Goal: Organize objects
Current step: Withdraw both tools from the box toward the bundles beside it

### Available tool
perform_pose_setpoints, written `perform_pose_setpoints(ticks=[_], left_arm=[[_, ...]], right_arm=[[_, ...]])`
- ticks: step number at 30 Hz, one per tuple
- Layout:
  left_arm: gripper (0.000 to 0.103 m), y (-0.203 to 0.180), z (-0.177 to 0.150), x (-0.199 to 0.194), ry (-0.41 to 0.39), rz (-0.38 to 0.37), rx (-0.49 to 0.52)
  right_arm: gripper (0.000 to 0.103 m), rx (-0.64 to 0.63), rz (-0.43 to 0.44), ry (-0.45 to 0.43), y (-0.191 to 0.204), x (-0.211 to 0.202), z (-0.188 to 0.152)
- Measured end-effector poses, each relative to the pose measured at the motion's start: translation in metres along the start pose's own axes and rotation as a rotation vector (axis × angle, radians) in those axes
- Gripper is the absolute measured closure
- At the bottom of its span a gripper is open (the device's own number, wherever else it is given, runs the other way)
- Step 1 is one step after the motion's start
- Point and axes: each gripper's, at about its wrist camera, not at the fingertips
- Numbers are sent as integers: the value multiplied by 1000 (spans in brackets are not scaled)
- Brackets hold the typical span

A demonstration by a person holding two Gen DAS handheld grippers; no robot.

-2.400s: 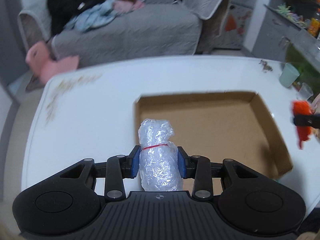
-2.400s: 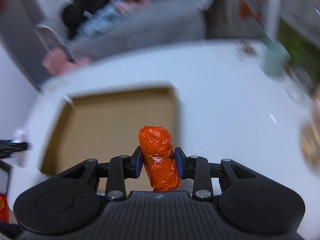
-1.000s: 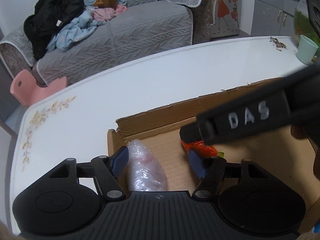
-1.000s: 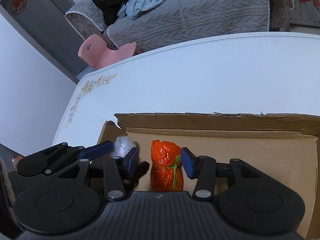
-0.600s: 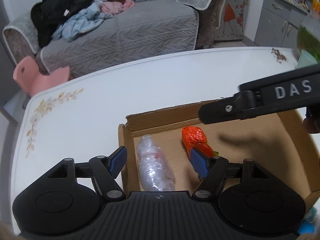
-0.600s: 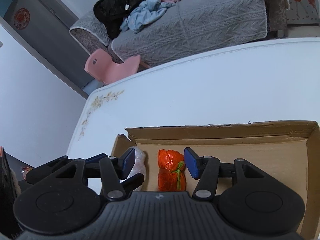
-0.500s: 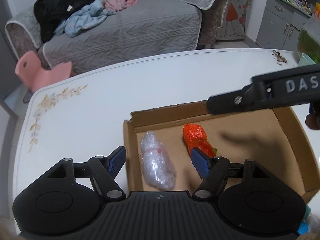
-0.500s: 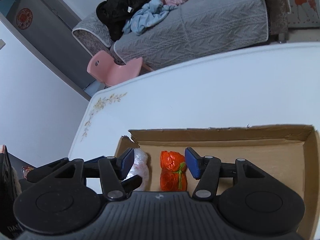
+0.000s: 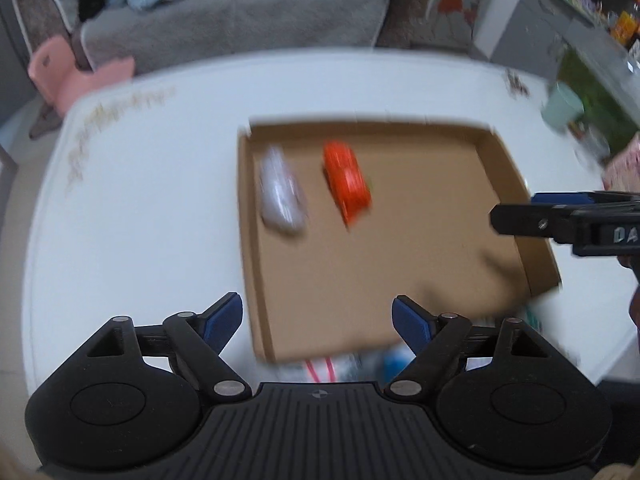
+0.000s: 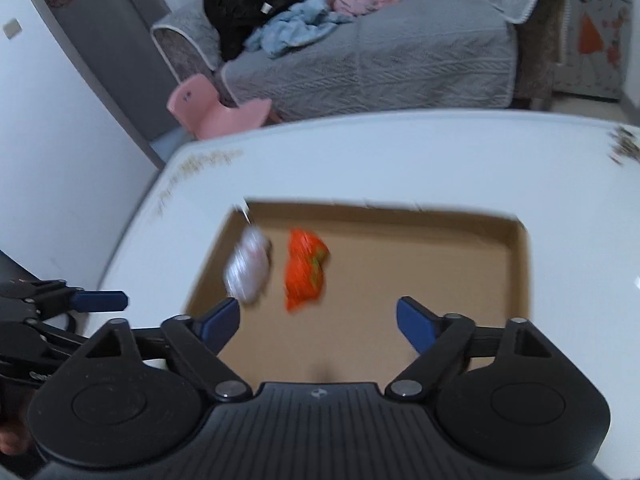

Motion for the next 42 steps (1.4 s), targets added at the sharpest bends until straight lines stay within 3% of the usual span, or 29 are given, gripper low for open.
perform_pose_setpoints(ticks=[4,8,21,28,37,42], left_arm=[[17,-9,-22,20,80,-24,-7],[17,-15,-36,35,125,-9,9],[13,-6,-36,54,140,-14,-85],[11,-4,-36,58,138,-24,-82],[11,8,-47,53,166,-26,-78],[11,15,-48,43,132,-31,-97]], right_arm=[[19,79,-61,52,0,-1,-35],[19,-14,-151,85,13,2,-58],[17,-94,-118,116,26,20,-63],[17,-95,-122,118,27,14,-69],[16,-7,-126,133,5,13,-67],[13,48,-133,128,-6,11,-65]])
Point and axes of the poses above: each gripper's, at about its wrist camera, not at the fingertips, and x roughly the way its jaws point, y to its left, z to its top, and after that the axes turned 8 degrees about -z, right-handed
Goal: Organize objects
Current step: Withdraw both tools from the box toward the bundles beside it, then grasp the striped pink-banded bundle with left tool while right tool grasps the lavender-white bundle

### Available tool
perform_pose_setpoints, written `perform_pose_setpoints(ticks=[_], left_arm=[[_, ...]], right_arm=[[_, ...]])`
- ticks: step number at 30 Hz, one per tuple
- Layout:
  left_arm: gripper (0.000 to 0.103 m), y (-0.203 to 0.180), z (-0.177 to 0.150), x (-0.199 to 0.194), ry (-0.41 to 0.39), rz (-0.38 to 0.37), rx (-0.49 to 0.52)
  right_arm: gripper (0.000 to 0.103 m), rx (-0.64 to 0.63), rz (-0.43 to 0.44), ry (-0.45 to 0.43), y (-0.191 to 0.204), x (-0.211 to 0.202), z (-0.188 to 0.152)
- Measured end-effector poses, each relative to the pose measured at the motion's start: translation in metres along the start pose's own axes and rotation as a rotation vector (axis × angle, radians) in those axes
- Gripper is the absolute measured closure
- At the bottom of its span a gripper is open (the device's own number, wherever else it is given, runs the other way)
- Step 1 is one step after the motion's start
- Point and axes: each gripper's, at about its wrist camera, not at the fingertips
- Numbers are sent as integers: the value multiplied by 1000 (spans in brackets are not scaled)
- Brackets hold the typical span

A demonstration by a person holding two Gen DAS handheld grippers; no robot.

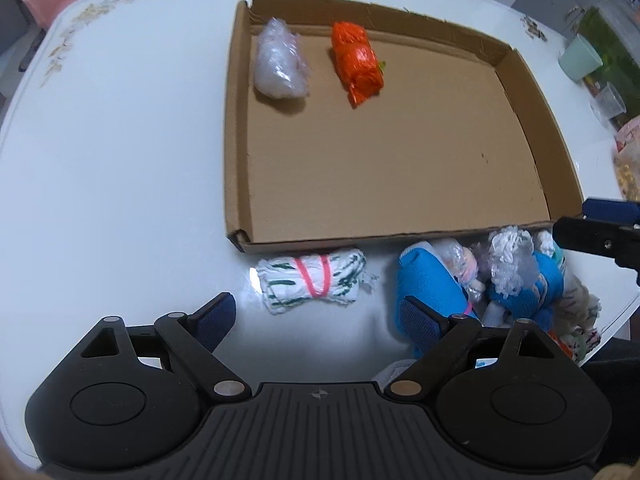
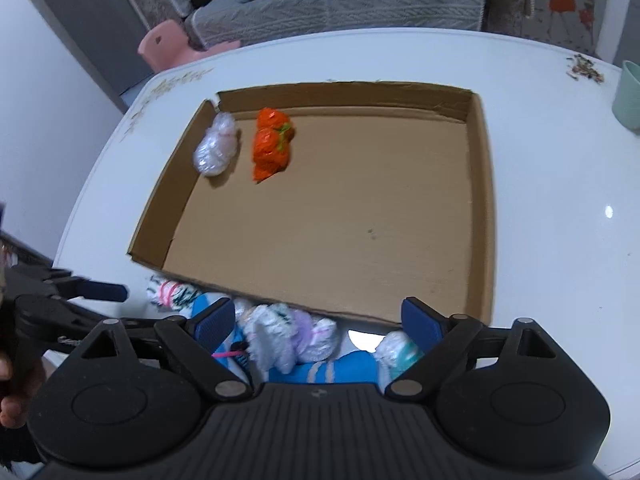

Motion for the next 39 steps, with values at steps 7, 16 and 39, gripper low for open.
perform_pose_setpoints(ticks=[7,16,39], left_arm=[[11,8,0,-3,-47,65,-4],[11,6,-6,14,-37,68,35],[39,5,-9,28,-102,33,48]], right_arm=[[13,76,40,14,-19,0,2],[15,115,74,72,-17,13,0],[58,96,106,200,-4,45,-8]])
Point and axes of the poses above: each gripper's, at about its wrist camera, not at the fingertips, and x roughly the way its jaws point, y to its left, z to its top, and after that the axes turned 8 degrees about -z, right-handed
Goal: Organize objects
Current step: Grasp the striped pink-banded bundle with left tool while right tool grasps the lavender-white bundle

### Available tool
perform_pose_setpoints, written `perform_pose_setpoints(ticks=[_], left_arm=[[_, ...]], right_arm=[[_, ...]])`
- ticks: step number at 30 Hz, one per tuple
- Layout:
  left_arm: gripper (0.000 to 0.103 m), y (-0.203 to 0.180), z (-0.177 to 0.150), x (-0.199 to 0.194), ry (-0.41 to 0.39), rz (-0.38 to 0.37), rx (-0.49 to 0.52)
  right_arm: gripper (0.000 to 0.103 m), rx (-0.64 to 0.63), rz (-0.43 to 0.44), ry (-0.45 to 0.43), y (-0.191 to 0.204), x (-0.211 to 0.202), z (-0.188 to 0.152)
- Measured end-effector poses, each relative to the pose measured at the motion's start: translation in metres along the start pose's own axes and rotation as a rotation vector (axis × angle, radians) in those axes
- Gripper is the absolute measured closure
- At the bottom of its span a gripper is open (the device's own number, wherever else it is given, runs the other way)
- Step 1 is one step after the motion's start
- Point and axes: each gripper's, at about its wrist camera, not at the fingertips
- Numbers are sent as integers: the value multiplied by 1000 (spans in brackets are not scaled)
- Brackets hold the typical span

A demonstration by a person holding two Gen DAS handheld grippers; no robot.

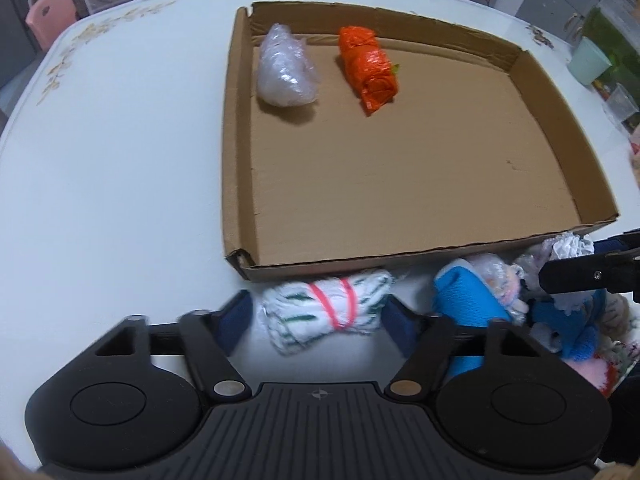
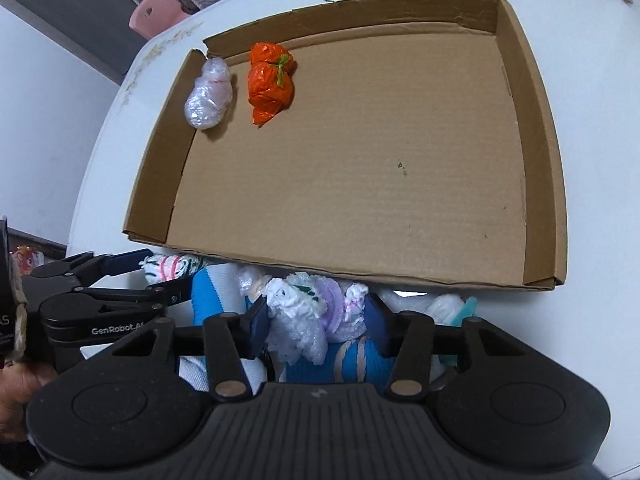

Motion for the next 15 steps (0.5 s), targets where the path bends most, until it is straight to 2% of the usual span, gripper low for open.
perform_pose_setpoints(ticks=[5,15], left_arm=[[40,-5,-2,0,0,10,21],[40,-1,-10,-14,50,25,-11]], right_arm=[[58,1,22,-17,-3,-8,-3],[58,13,52,-46,-8,-19,1]])
Point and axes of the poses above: each gripper's, at about its wrist camera, not at the fingertips, and x roughly the way its jaws point, y to its left, z to its top, and after that the axes turned 8 degrees about -z, right-handed
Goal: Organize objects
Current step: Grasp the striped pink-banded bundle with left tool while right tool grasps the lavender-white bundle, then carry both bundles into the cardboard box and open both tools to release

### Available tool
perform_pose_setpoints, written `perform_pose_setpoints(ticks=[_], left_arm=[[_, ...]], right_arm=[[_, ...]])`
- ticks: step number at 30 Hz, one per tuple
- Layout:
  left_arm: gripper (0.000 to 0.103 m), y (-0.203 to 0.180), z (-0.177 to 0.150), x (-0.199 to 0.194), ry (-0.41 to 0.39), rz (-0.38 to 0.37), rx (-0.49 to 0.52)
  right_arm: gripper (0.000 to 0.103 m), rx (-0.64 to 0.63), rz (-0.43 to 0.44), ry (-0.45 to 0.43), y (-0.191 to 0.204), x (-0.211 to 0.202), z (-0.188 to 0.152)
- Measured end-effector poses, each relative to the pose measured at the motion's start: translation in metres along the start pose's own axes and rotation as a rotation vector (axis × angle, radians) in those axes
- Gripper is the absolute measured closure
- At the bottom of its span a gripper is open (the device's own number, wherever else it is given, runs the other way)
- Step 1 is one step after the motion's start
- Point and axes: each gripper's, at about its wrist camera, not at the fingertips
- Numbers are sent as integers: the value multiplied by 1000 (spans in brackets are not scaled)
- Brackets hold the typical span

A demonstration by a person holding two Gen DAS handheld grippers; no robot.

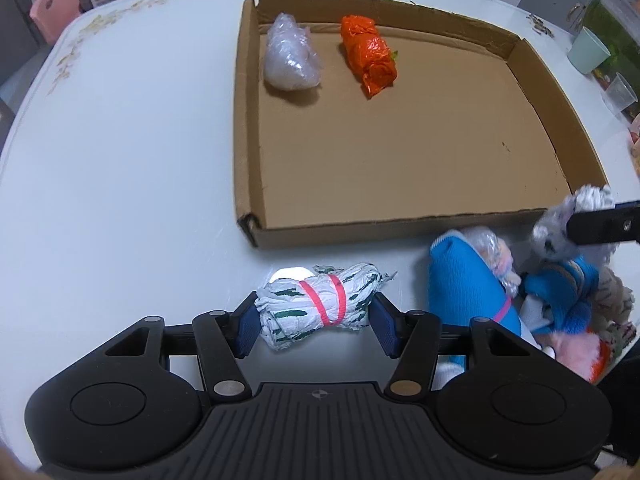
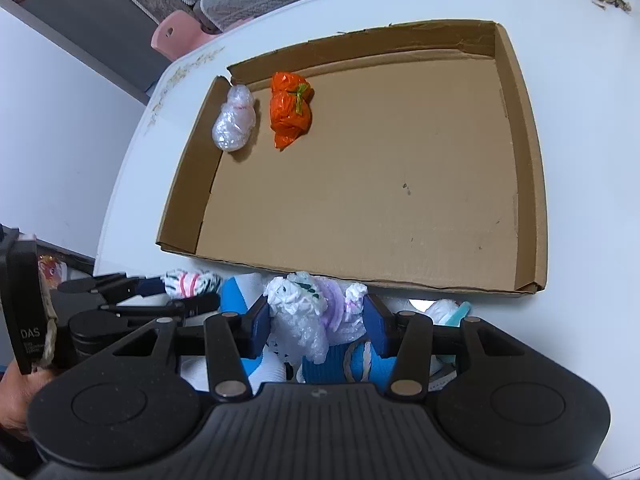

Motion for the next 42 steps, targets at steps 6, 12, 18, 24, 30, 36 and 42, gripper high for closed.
perform_pose_setpoints(ticks=[6,12,18,24,30,36,42], left_arm=[[40,0,-1,-23,-18,-5,1],[40,-6,4,-47,-48,-2,14],[40,-17,17,-75,-124,-31,32],[40,-41,51,-95,-255,-61,97],[40,-58,82,-86,-304,-77,140],[40,-60,96,-67,-299,-78,143],[40,-67,111,-39,-280,-109,165]], right_arm=[[58,11,27,-47,-7,-14,3],[58,26,78,-95,-12,-27,6],[58,55,113,-158,-17,-37,11],[58,109,127,-287,-30,-53,17],[58,141,119,-396,-39,-61,32],[58,140,80,-440,-40,-55,46],[58,123,48,-454,-34,-45,55]])
Point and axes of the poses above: each gripper's, at about its wrist camera, not at the fingertips, and x roughly the way its jaws point, y to its left, z to its top, and after that the axes turned 8 degrees about -z, right-handed
